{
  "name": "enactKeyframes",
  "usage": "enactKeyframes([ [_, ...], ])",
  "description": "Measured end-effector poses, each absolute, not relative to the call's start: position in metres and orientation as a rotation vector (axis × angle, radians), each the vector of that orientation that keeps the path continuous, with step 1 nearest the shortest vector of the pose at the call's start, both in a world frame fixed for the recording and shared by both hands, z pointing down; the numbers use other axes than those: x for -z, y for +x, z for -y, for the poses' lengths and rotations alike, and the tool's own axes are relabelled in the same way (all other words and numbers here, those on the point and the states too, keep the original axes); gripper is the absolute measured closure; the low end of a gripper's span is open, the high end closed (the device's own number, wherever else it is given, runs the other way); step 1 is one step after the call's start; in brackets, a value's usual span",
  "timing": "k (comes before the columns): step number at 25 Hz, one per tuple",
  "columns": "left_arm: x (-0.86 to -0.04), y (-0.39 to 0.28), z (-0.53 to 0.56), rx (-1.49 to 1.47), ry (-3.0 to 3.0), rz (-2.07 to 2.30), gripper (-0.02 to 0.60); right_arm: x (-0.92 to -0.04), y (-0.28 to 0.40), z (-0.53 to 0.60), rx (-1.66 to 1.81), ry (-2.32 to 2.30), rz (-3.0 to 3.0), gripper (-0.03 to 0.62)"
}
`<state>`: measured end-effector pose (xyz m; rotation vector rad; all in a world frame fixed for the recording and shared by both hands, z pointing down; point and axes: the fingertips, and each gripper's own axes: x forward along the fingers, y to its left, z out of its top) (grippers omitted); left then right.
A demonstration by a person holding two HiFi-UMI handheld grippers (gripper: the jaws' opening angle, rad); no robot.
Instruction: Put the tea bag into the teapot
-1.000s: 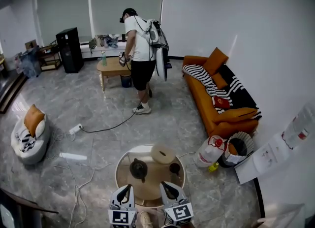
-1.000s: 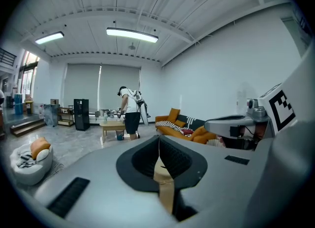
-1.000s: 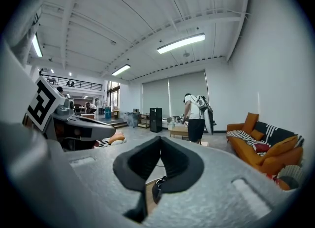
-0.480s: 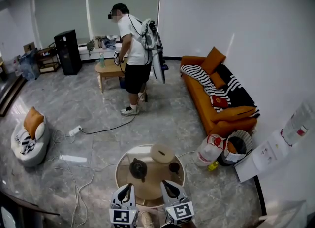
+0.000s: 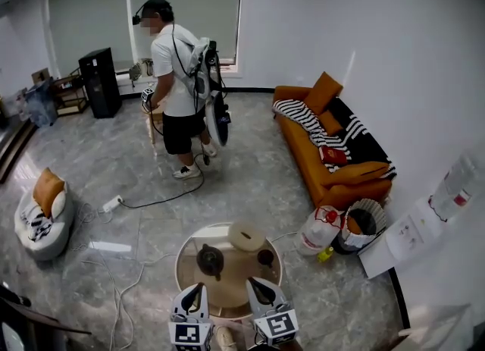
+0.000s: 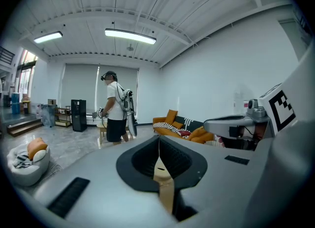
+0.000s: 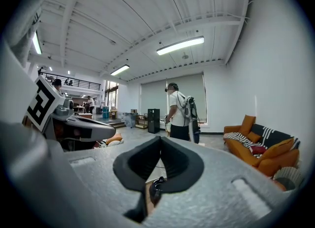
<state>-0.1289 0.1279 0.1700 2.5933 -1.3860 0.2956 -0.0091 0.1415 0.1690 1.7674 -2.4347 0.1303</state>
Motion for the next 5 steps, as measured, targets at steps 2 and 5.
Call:
enactKeyframes([
  [2,-0.1695,-0.1282,-0.1271,-0.295,2.597,1.384,0.561,-0.1692,-0.0090,-0.1410,-0.128,1.764,2.437,0.595],
  [5,-0.1684,-0.1260,-0.1255,-0.289,2.598,1.382,0.561,-0.1722,-0.0044,-0.1395,-0.107,1.780,2.441,0.595],
])
